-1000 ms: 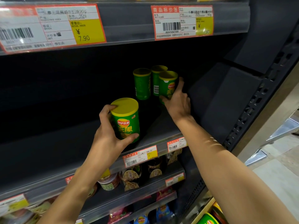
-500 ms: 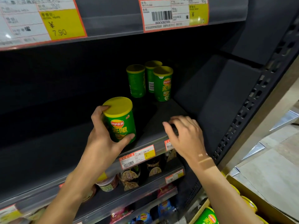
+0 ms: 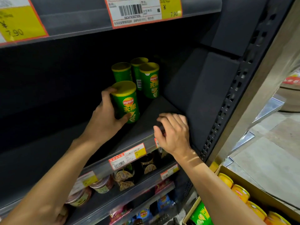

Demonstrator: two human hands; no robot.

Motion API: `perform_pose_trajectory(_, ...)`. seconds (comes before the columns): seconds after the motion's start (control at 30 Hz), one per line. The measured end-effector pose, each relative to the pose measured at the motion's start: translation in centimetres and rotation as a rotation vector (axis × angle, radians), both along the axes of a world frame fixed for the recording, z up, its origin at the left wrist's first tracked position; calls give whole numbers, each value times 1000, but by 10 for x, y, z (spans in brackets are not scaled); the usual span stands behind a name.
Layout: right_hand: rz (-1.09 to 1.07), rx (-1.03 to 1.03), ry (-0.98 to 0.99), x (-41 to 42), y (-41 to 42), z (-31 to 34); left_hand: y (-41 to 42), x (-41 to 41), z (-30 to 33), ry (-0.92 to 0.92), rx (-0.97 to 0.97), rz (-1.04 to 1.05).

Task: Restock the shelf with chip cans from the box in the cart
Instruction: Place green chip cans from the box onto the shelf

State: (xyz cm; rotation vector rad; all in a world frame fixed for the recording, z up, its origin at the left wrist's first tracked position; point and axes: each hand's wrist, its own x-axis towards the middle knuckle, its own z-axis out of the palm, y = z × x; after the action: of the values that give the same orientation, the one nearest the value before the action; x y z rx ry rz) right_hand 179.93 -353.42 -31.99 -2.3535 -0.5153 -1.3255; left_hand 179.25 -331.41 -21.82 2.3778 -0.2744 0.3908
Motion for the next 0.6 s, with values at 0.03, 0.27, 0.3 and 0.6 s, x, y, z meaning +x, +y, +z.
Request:
perform_pose_trajectory(0.03,-3,-1,3,0,0,0,0,7,0,0,4,0)
perform_pose_trajectory(0.27,-4,11,-2,-1,1,1,-5,39,-3,-42,47,16)
perform_pose_trajectory(0.3,-4,12,1,-1,1,1,-7,43,-3,-42,48,16)
perform_pose_trajectory(0.6,-5,23,12,-1,2,2,-20,64,-2,-34,7,23)
